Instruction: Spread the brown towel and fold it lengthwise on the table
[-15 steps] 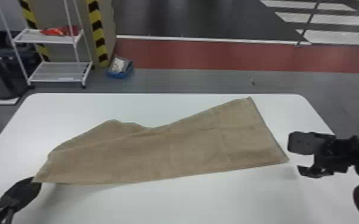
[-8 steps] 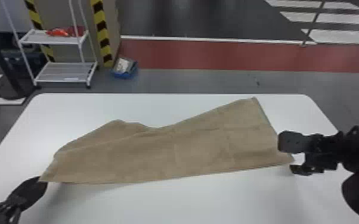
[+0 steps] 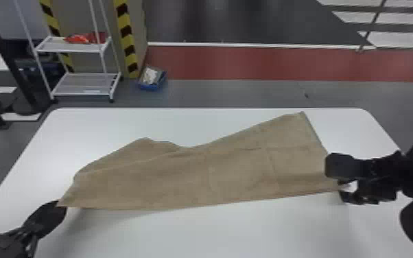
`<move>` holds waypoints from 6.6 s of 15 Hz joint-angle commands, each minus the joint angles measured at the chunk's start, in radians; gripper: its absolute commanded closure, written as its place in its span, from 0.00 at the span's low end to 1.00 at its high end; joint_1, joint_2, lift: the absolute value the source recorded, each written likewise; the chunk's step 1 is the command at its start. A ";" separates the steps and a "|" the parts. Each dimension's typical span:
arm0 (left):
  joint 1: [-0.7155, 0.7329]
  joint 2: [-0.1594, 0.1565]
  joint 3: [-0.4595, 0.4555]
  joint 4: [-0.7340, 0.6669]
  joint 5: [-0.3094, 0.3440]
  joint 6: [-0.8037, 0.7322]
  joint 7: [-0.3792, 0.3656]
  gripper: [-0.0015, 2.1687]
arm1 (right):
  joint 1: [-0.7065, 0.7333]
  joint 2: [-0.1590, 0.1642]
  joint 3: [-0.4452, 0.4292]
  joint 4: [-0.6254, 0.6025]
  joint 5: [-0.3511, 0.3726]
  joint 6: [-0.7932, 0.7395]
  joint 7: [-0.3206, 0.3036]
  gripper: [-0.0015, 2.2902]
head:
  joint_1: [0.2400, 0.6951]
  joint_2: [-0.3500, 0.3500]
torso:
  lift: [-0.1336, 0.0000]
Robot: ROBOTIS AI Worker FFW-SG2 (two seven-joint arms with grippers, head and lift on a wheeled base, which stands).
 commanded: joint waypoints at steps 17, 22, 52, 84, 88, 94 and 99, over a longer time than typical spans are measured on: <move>-0.023 -0.003 0.025 -0.242 0.021 0.270 -0.026 0.79 | -0.059 0.008 -0.453 -0.158 -0.589 0.242 0.201 0.57 | 1.00 0.48 | 0.07; -0.285 -0.003 -0.043 -0.329 -0.130 0.733 -0.083 0.79 | -0.188 0.069 -0.422 -0.127 -0.655 0.365 0.038 0.65 | 1.00 0.44 | 0.07; 0.161 0.132 -0.117 -0.461 -0.130 0.344 -0.132 0.79 | 0.481 0.083 -0.795 -0.453 -0.864 0.132 -0.138 0.92 | 1.00 0.25 | 0.07; -0.523 0.376 -0.342 -0.022 -0.525 0.515 -0.534 0.79 | -0.094 0.012 -0.392 0.100 -0.468 0.206 -0.029 0.92 | 1.00 0.31 | 0.07; -0.617 0.367 -0.431 0.094 -0.600 0.518 -0.535 0.79 | -0.171 0.017 -0.304 0.178 -0.422 0.212 -0.026 0.92 | 1.00 0.29 | 0.07; -0.756 0.364 -0.518 0.258 -0.640 0.515 -0.526 0.79 | -0.271 0.041 -0.218 0.294 -0.341 0.212 -0.025 0.92 | 1.00 0.30 | 0.07; -0.830 0.362 -0.571 0.335 -0.663 0.506 -0.538 0.79 | -0.331 0.072 -0.198 0.333 -0.315 0.209 -0.011 0.92 | 1.00 0.30 | 0.07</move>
